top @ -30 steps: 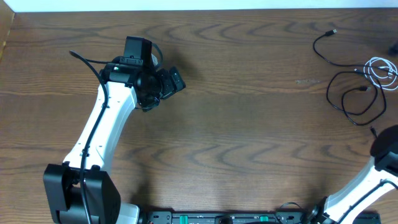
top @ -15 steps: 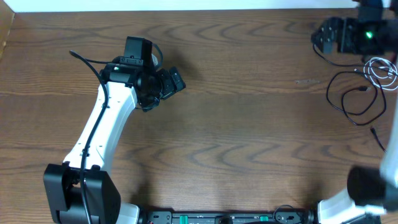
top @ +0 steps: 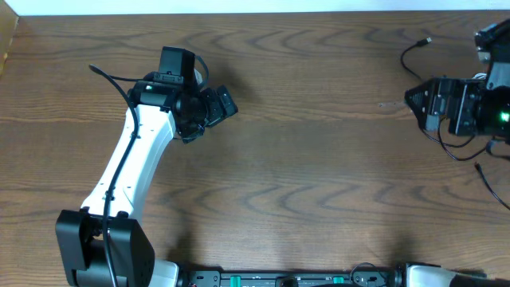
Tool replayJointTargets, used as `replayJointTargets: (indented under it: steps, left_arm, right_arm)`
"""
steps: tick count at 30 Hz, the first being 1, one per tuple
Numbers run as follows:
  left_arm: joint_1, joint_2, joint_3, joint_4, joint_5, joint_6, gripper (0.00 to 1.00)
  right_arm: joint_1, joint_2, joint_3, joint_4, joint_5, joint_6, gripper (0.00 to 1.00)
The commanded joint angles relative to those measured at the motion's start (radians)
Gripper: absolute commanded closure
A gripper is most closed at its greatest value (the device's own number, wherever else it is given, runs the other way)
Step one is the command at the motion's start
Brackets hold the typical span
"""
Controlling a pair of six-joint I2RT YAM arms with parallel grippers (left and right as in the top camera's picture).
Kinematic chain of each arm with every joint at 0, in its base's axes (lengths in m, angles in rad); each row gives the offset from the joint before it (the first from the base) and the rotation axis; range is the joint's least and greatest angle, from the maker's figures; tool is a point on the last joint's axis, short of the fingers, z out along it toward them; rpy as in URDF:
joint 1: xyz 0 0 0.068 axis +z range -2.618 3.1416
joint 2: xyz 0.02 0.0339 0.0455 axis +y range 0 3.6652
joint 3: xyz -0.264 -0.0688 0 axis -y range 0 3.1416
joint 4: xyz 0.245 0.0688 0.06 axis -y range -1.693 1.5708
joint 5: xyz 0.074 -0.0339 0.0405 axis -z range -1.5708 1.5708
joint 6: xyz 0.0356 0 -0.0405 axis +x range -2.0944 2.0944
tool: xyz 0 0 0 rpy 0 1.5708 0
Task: Untangle cables
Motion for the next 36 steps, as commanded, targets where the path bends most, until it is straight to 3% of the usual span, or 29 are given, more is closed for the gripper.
replayJointTargets:
  steps: [1,8,13,22,28,36]
  left_arm:
    - [0.002,0.006,0.012,-0.002,-0.014,-0.005,0.02]
    - [0.002,0.006,0.012,-0.002,-0.014,-0.005,0.02]
    - [0.002,0.006,0.012,-0.002,-0.014,-0.005,0.02]
    - [0.002,0.006,0.012,-0.002,-0.014,-0.005,0.02]
    - [0.002,0.006,0.012,-0.002,-0.014,-0.005,0.02]
    - [0.002,0.006,0.012,-0.002,-0.014,-0.005,0.02]
  right_arm:
    - [0.005,-0.059,0.001,-0.004,0.018,0.011,0.01]
    - [0.009,-0.110,-0.014,-0.004,0.020,-0.008,0.01]
    - [0.025,-0.163,-0.159,0.035,0.093,-0.092,0.01]
    - [0.024,-0.571,-0.857,0.629,0.215,-0.128,0.01]
    - [0.023,-0.867,-1.304,1.062,0.218,-0.273,0.01]
    - [0.023,-1.175,-1.781,1.470,0.182,-0.285,0.01]
